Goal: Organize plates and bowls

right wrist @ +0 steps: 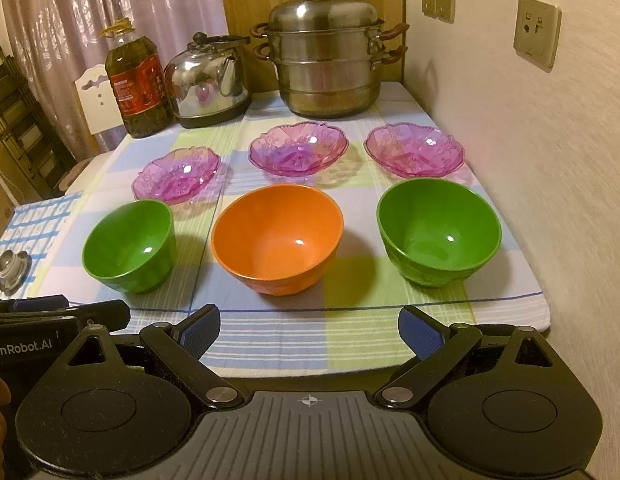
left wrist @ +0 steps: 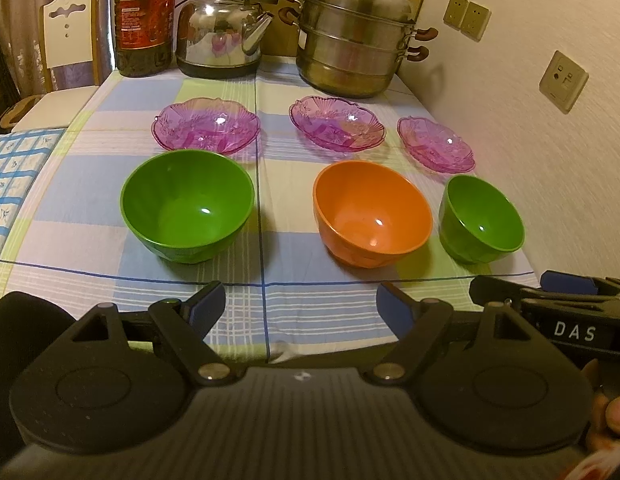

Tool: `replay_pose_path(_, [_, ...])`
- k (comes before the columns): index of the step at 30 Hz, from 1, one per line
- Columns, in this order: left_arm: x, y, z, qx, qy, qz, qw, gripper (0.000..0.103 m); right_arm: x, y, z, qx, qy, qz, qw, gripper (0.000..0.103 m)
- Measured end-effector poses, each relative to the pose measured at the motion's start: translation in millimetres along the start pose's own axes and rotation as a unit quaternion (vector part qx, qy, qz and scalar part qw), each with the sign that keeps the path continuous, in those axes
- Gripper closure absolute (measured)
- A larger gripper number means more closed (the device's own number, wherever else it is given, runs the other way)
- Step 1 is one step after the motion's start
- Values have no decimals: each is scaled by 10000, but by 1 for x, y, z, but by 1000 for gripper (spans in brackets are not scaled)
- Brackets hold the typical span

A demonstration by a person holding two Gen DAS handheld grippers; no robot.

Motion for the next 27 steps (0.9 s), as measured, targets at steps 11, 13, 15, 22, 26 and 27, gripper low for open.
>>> replay_pose_path(11, [-1, 1, 0, 0, 1, -13, 10000, 22, -1, 1, 1, -7, -9, -8, 10000, 7])
replay_pose_path(13, [-1, 1, 0, -1, 6, -17, 10000, 22, -1, 1, 1, -10, -11, -6, 10000, 7])
replay_pose_path(15, [-1, 1, 0, -3, -1, -13, 10000, 22, -1, 1, 1, -10, -9, -12, 10000, 7])
replay_pose_path(22, [-1, 1, 0, 3, 14, -19, 10000, 22, -1, 0, 1, -9, -10, -6, 10000, 7])
replay_pose_path(26, [-2, 1, 0, 4, 22, -16, 10000, 22, -1, 0, 1, 0, -10, -7, 10000, 7])
replay_pose_path(27, [-2, 1, 0, 5, 19, -17, 10000, 22, -1, 0, 1, 0, -5, -10, 10000, 7])
Point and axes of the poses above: each gripper's, at about its wrist camera, not at the fingertips, and y roughly against the way its jaws point, x to its left, z to its top, the point moved 6 cm from there along -y, roughly the way its jaws point, and after that the axes turned 12 degrees about -x, right-handed, at the moved point
